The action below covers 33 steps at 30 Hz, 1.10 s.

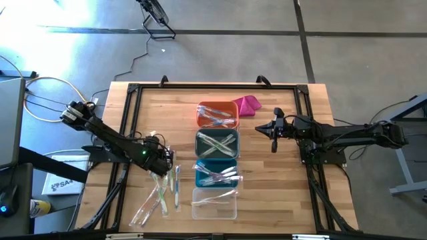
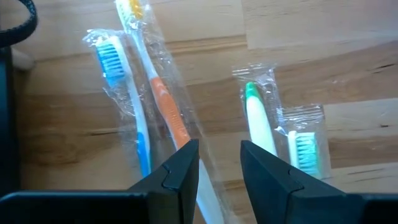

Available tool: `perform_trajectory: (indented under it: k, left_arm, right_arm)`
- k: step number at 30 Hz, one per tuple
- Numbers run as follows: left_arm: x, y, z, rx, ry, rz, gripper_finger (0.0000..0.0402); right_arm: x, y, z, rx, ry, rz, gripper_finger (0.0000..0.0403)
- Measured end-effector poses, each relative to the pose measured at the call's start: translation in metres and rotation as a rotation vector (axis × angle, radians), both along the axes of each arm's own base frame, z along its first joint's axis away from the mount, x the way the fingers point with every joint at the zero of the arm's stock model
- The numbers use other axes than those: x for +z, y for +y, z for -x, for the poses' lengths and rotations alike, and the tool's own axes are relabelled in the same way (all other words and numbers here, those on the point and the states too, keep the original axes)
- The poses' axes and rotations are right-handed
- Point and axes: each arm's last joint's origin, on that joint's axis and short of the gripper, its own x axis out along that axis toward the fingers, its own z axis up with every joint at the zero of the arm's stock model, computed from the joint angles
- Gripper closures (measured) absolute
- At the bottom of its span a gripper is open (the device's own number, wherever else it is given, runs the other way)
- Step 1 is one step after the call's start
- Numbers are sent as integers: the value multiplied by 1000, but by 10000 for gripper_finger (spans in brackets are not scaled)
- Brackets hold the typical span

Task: Pick & Place Toothbrushes
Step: Put the orange toothbrush into the transparent bin

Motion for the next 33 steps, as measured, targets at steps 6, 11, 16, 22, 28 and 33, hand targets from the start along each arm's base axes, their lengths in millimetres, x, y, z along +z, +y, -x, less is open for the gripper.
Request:
perform_trajectory:
  k: [6,11,16,22,28,33]
  left_arm:
    - [-5,-2,-3,0,19,0,286]
    - [-13,-4,-5,2,61,2,286]
    - [-15,-4,-6,2,70,5,286]
    - [-16,-5,-4,8,110,67,286]
    - [-16,-5,-4,7,111,61,286]
    - [-19,-6,-5,7,114,58,286]
  right_arm:
    - [0,0,0,0,1,0,398]
    - [0,0,0,0,1,0,398]
    - [0,0,0,0,1,0,398]
    - [0,0,0,0,1,0,398]
    - [0,0,0,0,1,0,398]
    - [0,0,0,0,1,0,398]
